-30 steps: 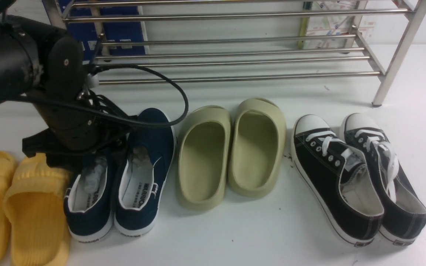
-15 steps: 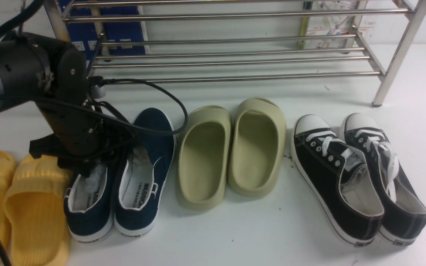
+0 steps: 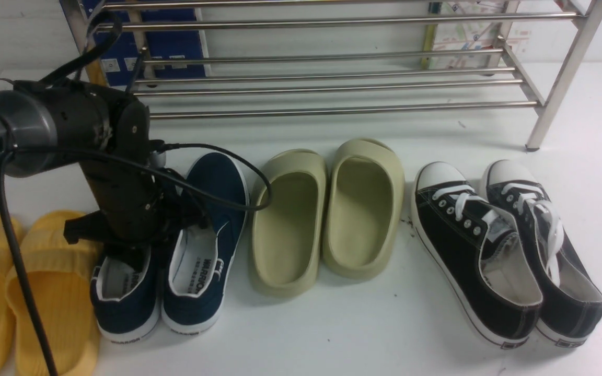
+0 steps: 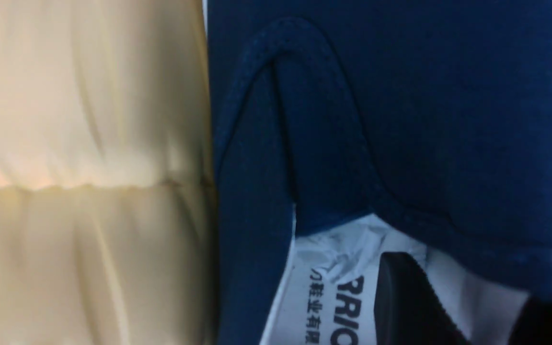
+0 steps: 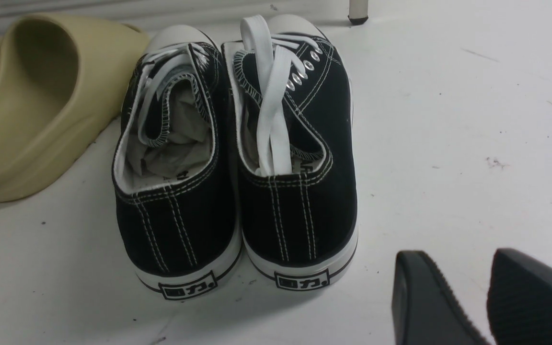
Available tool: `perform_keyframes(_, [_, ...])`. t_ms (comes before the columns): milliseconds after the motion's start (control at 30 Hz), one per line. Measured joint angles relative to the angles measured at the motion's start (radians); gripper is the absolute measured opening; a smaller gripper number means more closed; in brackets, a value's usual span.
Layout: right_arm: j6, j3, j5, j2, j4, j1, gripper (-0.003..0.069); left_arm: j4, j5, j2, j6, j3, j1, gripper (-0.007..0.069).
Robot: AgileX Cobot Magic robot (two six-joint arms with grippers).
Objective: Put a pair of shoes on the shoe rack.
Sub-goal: Use the left arm to grab the shoe closest to it, then use the left arm to put a shoe into the shoe rack
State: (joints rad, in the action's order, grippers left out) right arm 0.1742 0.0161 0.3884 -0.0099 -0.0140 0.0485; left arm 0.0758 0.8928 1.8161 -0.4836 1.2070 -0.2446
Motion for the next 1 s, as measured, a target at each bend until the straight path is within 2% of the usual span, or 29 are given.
perform_keyframes(267, [0.0, 0.0, 0.0, 0.0, 0.0, 0.0, 0.0246, -0.017, 0.013, 0.01, 0.032, 0.0, 0.0, 0.0194])
perform_keyframes(467, [0.0, 0.0, 0.0, 0.0, 0.0, 0.0, 0.0246, -0.028, 0.021, 0.01, 0.039, 0.001, 0.0, 0.0001])
perform_keyframes(733, [0.0, 0.0, 0.0, 0.0, 0.0, 0.0, 0.0246, -0.019, 0.049, -0.061, 0.039, 0.001, 0.0, -0.0002])
perform_keyframes(1000, [0.0, 0.0, 0.0, 0.0, 0.0, 0.0, 0.0246, -0.031, 0.145, -0.148, 0.059, 0.135, 0.0, -0.0002])
